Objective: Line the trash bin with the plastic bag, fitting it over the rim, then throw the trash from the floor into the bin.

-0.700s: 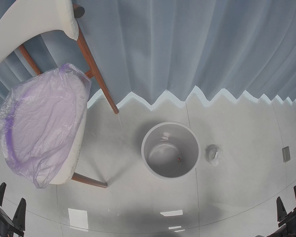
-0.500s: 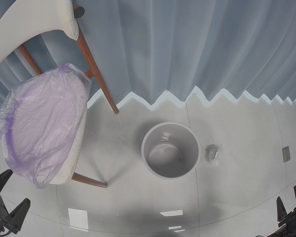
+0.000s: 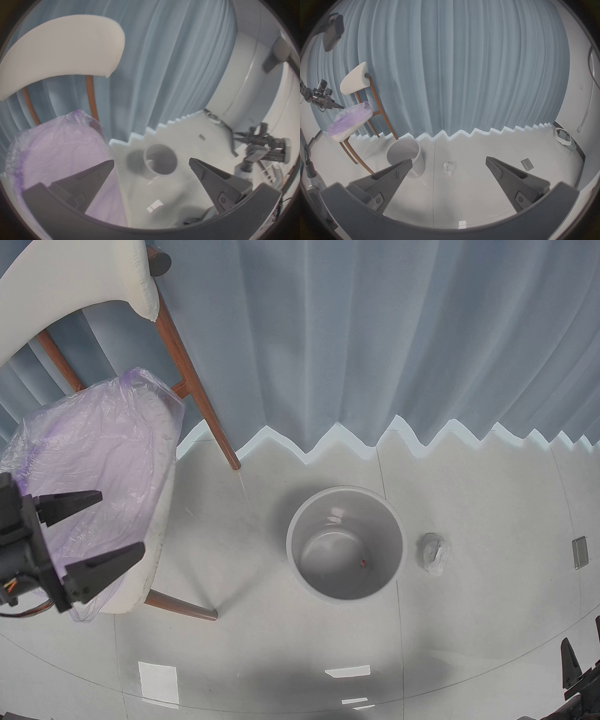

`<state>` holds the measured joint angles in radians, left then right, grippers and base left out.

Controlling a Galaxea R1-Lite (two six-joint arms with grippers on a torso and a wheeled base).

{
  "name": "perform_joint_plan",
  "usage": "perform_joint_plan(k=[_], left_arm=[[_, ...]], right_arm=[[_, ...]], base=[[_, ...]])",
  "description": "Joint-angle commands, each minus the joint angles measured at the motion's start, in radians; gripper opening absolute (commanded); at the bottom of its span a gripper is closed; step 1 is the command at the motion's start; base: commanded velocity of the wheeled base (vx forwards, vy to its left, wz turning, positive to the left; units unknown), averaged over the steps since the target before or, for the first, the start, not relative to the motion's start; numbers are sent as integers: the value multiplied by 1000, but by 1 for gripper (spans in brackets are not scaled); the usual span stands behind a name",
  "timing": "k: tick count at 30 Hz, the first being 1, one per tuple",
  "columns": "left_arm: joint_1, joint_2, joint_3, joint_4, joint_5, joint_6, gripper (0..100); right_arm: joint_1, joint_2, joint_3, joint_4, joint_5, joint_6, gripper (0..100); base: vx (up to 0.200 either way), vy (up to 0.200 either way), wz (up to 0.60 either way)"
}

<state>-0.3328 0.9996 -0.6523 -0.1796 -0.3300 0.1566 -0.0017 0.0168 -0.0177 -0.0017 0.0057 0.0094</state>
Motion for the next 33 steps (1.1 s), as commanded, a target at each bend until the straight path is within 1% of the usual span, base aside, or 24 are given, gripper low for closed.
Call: perform_joint_plan(k=[1, 3, 4, 5, 7, 8, 9, 11, 14, 17, 20, 28, 32, 33], left_arm=[[-104, 234, -99, -31, 286, 84, 100], [-166, 258, -110, -32, 384, 81, 100], [-192, 269, -118, -31, 417, 80, 100], [-201, 274, -122, -31, 433, 80, 100], [-233, 324, -148, -31, 542, 81, 100], [-236, 332, -151, -31, 572, 83, 100], [-247, 350, -164, -32, 625, 89, 100], [-269, 379, -188, -31, 666, 83, 100], [-264, 427, -214, -34, 723, 97, 100], [-256, 456, -237, -40, 769, 106, 100], [-230, 467, -237, -40, 802, 106, 100], [-160, 482, -233, -38, 819, 113, 100], [-111, 482, -231, -40, 818, 158, 100], [-109, 482, -230, -40, 818, 161, 100]], right_arm=[[0, -17, 18, 0, 0, -2, 100], [0, -17, 18, 0, 0, -2, 100], [0, -17, 18, 0, 0, -2, 100], [0, -17, 18, 0, 0, -2, 100], [0, -17, 18, 0, 0, -2, 100], [0, -17, 18, 0, 0, -2, 100], [0, -17, 18, 0, 0, -2, 100], [0, -17, 18, 0, 0, -2, 100], [0, -17, 18, 0, 0, -2, 100], [0, -17, 18, 0, 0, -2, 100], [0, -17, 18, 0, 0, -2, 100], [0, -17, 18, 0, 0, -2, 100], [0, -17, 18, 0, 0, -2, 100], [0, -17, 18, 0, 0, -2, 100]], base=[[0, 0, 0], [0, 0, 0], [0, 0, 0], [0, 0, 0], [0, 0, 0], [0, 0, 0], [0, 0, 0], [0, 0, 0], [0, 0, 0], [0, 0, 0], [0, 0, 0], [0, 0, 0], [0, 0, 0], [0, 0, 0]])
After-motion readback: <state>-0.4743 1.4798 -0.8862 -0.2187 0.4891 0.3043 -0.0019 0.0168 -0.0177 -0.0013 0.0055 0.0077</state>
